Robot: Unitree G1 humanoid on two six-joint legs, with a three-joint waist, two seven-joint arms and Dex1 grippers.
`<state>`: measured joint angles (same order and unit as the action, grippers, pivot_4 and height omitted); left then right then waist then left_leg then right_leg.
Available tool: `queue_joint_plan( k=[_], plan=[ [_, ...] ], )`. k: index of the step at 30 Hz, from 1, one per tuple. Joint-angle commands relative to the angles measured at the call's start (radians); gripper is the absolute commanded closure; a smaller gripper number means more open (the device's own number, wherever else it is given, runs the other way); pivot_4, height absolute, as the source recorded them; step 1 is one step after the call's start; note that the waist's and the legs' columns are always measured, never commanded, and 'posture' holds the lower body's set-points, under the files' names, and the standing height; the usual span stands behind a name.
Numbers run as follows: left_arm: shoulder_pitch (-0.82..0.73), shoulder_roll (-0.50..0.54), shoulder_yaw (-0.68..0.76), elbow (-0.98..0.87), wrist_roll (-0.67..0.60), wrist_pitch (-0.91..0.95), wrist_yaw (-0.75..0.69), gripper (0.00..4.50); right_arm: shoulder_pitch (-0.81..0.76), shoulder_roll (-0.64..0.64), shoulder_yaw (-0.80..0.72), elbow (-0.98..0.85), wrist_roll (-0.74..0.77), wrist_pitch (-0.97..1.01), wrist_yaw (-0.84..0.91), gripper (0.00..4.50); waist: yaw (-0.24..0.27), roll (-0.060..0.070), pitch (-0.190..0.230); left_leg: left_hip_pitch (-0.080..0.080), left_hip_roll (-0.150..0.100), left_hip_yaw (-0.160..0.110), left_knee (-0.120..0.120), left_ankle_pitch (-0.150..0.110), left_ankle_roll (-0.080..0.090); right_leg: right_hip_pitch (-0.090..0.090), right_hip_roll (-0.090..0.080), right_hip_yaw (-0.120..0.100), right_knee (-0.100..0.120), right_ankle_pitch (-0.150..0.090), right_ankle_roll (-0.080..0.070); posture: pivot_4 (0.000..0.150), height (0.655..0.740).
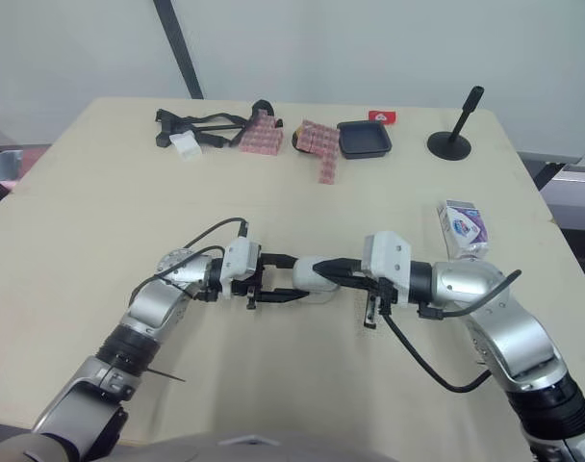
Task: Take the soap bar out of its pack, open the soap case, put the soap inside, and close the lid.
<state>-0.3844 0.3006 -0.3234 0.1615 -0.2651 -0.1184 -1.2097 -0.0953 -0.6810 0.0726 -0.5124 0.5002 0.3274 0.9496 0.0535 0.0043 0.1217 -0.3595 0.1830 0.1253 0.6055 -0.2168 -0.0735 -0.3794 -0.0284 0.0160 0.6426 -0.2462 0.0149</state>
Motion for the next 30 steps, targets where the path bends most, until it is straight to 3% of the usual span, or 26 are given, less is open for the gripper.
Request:
queue_joint_plan(
  k=[1,11,14,25,30],
  plan=[
    [-0.003,0.011,0.02,-0.007,0.003,-0.008,0.011,2.63,0.017,0.007,-0.056,0.017,0.05,0.04,-0.024,4.48,0.0,0.0,0.0,0.0,0.0,0.0,0.0,0.0,0.0,0.0,0.0,0.0,-0.001,0.0,0.0,0.15,0.74],
    [-0.004,0.012,0.018,-0.001,0.004,-0.011,0.009,2.63,0.066,-0.035,-0.157,0.027,0.08,0.05,0.006,4.48,0.001,0.0,0.001,-0.002,0.0,0.0,-0.004,0.0,0.0,0.0,0.0,-0.001,-0.006,0.0,0.0,0.15,0.74],
    [-0.005,0.01,0.018,0.002,0.004,-0.014,0.009,2.63,0.09,-0.052,-0.14,0.053,0.015,-0.059,0.065,3.74,0.002,0.0,0.001,-0.002,0.0,0.0,-0.004,0.0,0.0,0.0,0.0,-0.001,-0.006,0.0,0.0,0.15,0.74],
    [-0.002,0.009,0.016,-0.001,0.001,-0.012,0.008,2.63,0.177,-0.036,-0.152,0.156,-0.004,-0.263,0.188,0.05,0.001,0.0,0.001,-0.003,0.0,0.0,-0.004,0.0,0.001,-0.001,0.0,-0.001,-0.006,0.0,0.0,0.15,0.74],
    [0.004,0.009,0.019,-0.014,-0.008,0.012,0.017,2.63,0.192,-0.034,-0.163,0.171,0.01,-0.291,0.209,0.02,0.001,0.0,0.001,-0.003,0.0,0.0,-0.004,0.0,0.001,-0.001,0.0,-0.001,-0.006,0.0,0.0,0.15,0.74]
  ],
)
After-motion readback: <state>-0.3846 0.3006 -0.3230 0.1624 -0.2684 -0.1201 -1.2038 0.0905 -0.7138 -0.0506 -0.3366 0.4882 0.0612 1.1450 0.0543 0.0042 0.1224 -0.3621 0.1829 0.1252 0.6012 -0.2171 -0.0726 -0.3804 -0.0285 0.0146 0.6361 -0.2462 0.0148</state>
